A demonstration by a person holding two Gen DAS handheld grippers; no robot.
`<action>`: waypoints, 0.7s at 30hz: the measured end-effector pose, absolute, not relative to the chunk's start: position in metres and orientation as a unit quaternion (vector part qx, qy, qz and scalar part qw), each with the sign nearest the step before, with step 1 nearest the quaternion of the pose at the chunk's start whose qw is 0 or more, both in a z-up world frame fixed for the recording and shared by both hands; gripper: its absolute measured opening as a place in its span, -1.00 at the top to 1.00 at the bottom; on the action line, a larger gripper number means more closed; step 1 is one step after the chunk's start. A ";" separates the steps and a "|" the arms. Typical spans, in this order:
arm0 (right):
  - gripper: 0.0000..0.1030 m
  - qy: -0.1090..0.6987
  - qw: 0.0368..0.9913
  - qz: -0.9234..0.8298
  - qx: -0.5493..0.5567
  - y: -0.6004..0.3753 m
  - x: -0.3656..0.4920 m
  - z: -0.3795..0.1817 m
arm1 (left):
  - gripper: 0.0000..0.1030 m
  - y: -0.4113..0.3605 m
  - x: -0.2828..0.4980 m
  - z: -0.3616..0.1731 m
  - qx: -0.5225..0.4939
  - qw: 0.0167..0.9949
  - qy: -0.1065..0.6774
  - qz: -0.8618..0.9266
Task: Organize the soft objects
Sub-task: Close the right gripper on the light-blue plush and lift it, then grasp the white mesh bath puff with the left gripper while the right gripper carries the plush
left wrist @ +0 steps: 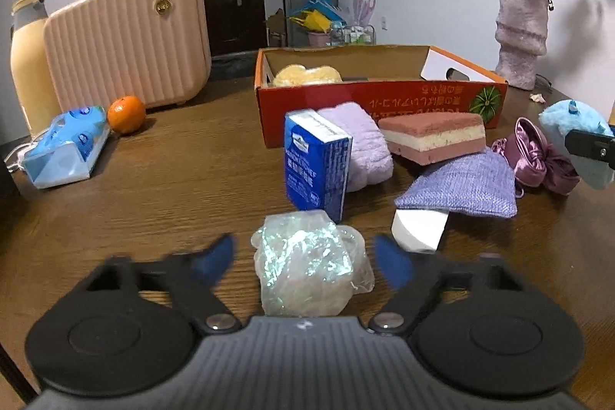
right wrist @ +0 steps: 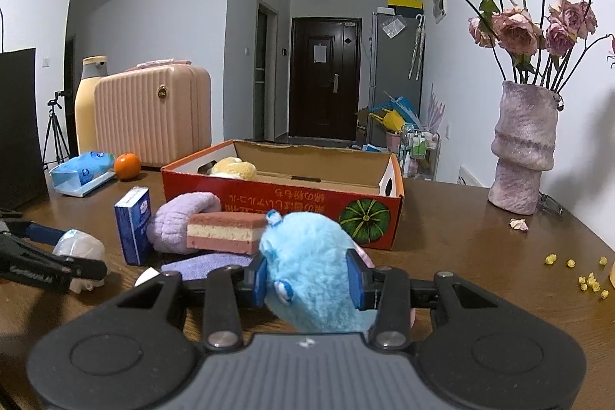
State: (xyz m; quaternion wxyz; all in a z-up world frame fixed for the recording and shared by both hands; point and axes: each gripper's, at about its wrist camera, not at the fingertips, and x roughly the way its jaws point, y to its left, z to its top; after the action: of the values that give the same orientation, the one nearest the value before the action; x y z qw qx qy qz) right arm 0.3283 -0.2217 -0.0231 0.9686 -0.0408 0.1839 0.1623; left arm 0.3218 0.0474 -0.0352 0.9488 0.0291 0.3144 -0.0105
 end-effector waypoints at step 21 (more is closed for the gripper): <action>0.23 0.171 0.970 0.168 -0.041 -0.217 0.319 -0.022 | 0.10 0.054 0.303 -0.016 0.015 0.968 0.251 0.001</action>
State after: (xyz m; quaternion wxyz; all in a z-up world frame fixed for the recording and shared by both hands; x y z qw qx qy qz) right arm 0.3186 -0.2170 -0.0219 0.9700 -0.0410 0.1706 0.1684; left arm 0.3031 0.0536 -0.0162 0.9678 0.0155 0.2512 0.0014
